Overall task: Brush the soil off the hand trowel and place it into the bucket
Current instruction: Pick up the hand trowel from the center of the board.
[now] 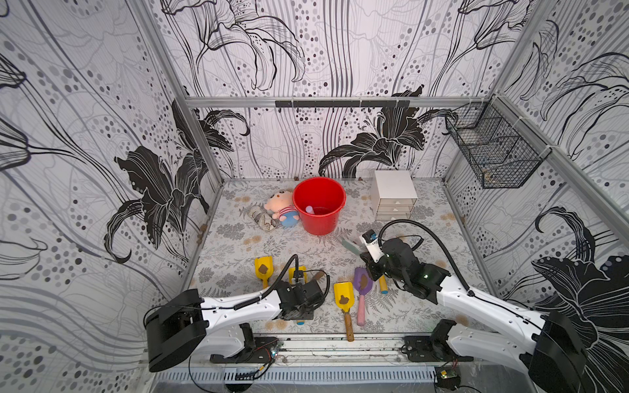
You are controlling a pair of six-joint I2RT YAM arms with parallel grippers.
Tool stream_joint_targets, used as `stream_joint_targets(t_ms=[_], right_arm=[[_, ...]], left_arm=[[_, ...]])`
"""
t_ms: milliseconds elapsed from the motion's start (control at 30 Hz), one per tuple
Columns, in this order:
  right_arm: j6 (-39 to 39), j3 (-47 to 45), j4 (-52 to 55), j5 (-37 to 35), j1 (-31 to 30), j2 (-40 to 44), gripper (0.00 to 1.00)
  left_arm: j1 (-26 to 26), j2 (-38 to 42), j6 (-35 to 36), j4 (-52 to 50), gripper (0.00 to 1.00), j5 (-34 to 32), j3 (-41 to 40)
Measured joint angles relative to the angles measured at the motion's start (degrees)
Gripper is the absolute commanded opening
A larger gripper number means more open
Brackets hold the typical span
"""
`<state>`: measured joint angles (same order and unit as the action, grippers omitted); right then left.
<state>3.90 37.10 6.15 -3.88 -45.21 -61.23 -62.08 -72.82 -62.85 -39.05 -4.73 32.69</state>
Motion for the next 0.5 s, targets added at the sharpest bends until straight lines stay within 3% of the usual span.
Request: stream_joint_targets(t_ms=[500], right_arm=[[0.22, -0.92, 0.09, 0.57, 0.00, -0.44, 0.00]], left_arm=[[-2.19, -1.05, -2.45, -0.35, 0.17, -2.93, 0.57]])
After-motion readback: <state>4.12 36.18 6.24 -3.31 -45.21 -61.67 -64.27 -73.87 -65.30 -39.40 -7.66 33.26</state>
